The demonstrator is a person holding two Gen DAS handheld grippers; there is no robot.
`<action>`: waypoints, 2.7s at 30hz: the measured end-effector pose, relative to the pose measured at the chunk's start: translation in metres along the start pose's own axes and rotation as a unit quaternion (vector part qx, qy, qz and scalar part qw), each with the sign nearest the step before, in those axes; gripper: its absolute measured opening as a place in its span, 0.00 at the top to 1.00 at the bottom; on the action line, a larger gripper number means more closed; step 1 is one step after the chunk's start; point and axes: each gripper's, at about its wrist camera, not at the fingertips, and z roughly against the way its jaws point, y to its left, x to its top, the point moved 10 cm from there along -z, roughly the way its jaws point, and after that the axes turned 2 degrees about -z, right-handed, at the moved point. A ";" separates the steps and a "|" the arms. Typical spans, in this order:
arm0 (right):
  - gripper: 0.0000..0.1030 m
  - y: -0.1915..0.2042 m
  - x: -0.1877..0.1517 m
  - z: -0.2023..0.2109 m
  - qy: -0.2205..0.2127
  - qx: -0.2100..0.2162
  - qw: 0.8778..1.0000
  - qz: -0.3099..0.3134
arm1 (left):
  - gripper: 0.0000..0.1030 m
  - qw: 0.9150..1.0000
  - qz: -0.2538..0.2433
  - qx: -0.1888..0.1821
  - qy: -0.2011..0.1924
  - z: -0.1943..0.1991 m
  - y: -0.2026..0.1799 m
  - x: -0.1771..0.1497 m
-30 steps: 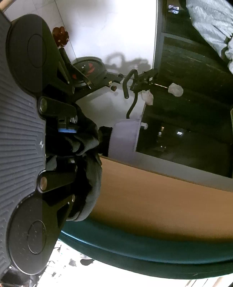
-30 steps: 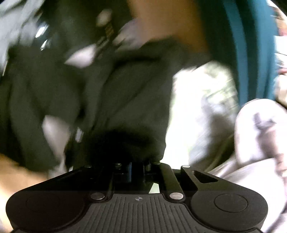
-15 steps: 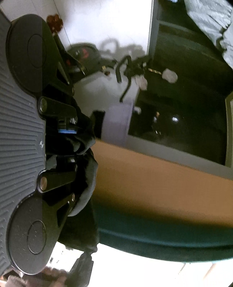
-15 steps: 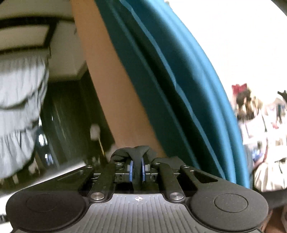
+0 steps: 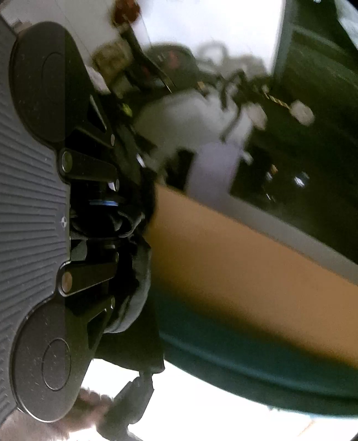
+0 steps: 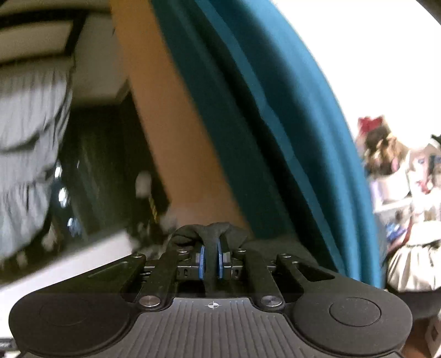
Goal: Fold clothes
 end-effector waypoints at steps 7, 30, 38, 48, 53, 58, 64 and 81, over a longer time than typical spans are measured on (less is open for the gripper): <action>0.92 0.052 -0.053 -0.058 0.096 0.064 0.992 0.053 | 0.82 0.997 0.001 0.075 0.032 -0.030 0.036 -0.017; 0.90 0.080 -0.198 -0.124 0.300 0.017 0.945 0.130 | 0.78 0.987 -0.041 0.122 0.094 -0.078 0.065 -0.057; 0.89 0.080 -0.199 -0.125 0.298 0.014 0.946 0.128 | 0.59 0.986 -0.054 0.115 0.112 -0.082 0.058 -0.067; 0.87 0.084 -0.202 -0.122 0.292 0.013 0.946 0.142 | 0.46 0.983 -0.051 0.127 0.122 -0.089 0.058 -0.079; 0.86 0.082 -0.201 -0.122 0.294 0.020 0.945 0.138 | 0.32 0.982 -0.061 0.121 0.134 -0.099 0.058 -0.091; 0.76 0.082 -0.192 -0.117 0.295 0.050 0.947 0.118 | 0.24 0.981 -0.069 0.119 0.134 -0.106 0.058 -0.097; 0.26 0.080 -0.165 -0.084 0.279 0.072 0.950 0.120 | 0.20 0.982 -0.062 0.112 0.137 -0.112 0.061 -0.098; 0.05 -0.015 -0.189 -0.017 0.342 -0.070 0.907 0.233 | 0.12 0.983 -0.050 0.108 0.137 -0.118 0.067 -0.101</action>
